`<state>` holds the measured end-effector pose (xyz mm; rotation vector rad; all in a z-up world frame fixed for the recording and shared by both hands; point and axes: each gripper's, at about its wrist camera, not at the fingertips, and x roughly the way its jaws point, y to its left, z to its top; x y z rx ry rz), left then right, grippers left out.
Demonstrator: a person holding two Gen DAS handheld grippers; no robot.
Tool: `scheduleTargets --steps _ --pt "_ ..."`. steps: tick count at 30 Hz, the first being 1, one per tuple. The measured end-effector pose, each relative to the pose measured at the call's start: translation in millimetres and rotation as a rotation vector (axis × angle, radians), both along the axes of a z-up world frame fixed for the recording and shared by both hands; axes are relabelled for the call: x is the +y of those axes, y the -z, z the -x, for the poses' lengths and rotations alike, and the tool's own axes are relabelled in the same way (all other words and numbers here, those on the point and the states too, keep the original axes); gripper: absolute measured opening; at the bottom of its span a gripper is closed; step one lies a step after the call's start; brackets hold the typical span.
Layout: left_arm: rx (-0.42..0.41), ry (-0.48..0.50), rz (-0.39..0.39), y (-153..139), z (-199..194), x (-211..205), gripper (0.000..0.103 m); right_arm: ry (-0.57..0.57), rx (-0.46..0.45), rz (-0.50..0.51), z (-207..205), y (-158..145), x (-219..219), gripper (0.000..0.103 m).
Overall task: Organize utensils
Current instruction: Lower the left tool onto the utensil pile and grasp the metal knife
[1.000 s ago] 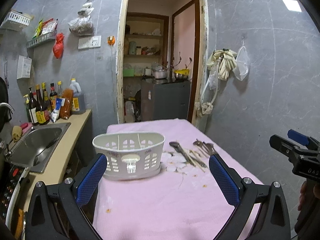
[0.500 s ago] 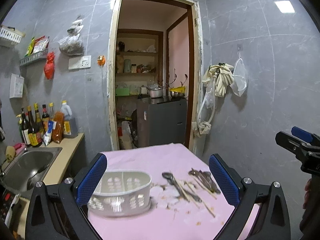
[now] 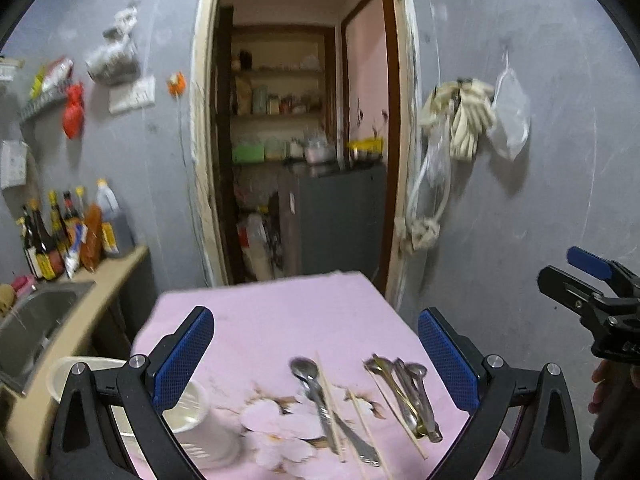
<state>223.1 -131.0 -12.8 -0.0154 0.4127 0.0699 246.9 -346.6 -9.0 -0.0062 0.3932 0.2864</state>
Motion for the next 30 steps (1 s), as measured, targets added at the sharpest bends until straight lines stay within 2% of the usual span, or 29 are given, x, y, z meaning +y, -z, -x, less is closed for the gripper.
scheduleTargets --steps 7,10,12,14,16,22,24,30 --pt "0.150 -0.036 0.015 47.9 -58.6 -15.2 0.101 -0.041 0.196 -0.049 -67.5 73.1 -13.2 0.102" --pt "0.209 -0.066 0.019 68.7 -80.6 -13.0 0.092 -0.064 0.296 -0.095 -82.7 104.8 -8.4 0.101" --pt "0.251 -0.090 0.030 82.6 -94.2 -6.4 0.086 -0.091 0.370 -0.126 -91.5 126.9 -2.7 0.089" --pt "0.294 -0.115 0.059 95.4 -105.5 2.5 0.080 -0.117 0.450 -0.135 -100.0 148.1 5.8 0.067" --pt "0.335 -0.138 0.097 107.0 -115.5 13.5 0.074 -0.138 0.517 -0.140 -106.0 165.2 13.4 0.056" --pt "0.438 -0.157 0.196 135.1 -133.8 36.8 0.056 -0.203 0.674 -0.195 -117.3 204.6 33.1 0.042" --pt "0.466 -0.149 0.249 142.5 -137.4 42.1 0.047 -0.215 0.697 -0.227 -116.4 213.5 35.1 0.039" --pt "0.520 -0.123 0.394 155.2 -145.8 56.0 0.036 -0.222 0.742 -0.305 -122.7 223.3 35.1 0.028"
